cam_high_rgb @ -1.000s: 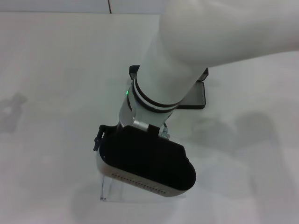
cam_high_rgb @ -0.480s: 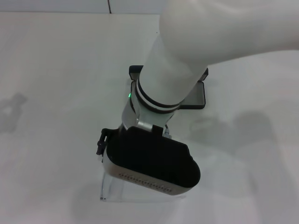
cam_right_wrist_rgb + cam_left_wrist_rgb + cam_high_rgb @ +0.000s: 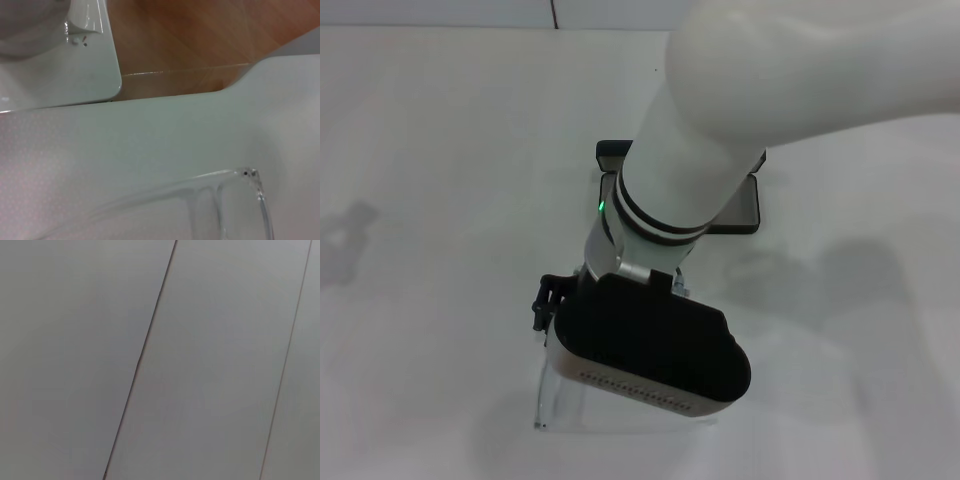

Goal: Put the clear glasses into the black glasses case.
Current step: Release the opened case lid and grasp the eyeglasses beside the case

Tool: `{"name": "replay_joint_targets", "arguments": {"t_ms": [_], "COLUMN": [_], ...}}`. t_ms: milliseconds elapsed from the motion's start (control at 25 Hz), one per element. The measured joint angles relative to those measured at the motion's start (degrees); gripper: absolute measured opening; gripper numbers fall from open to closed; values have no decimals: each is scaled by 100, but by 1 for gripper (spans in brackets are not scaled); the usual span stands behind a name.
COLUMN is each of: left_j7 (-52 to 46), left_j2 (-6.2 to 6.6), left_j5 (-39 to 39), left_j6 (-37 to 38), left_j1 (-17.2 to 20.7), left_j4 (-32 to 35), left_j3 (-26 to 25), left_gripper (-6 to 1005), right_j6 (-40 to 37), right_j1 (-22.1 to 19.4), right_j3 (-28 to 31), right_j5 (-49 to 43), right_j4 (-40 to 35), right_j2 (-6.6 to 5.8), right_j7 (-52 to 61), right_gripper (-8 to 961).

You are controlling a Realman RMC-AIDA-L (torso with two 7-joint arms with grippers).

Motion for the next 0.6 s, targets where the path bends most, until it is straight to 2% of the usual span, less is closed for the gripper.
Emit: {"name": "replay_joint_targets", "arguments": {"t_ms": [600], "left_j7": [120], "left_j2": [37], "left_j5": [4], "left_j6": [-9], "left_j1": [-18], "left_j4": [-198], "left_j3": [1], "left_gripper": [129], "right_j6": [176], "right_j1": [-18], "right_j3": [-117], "right_j5": [10], "right_j4": [56], "right_j2": [0], "right_j7": [-42], "right_gripper": [330]}}
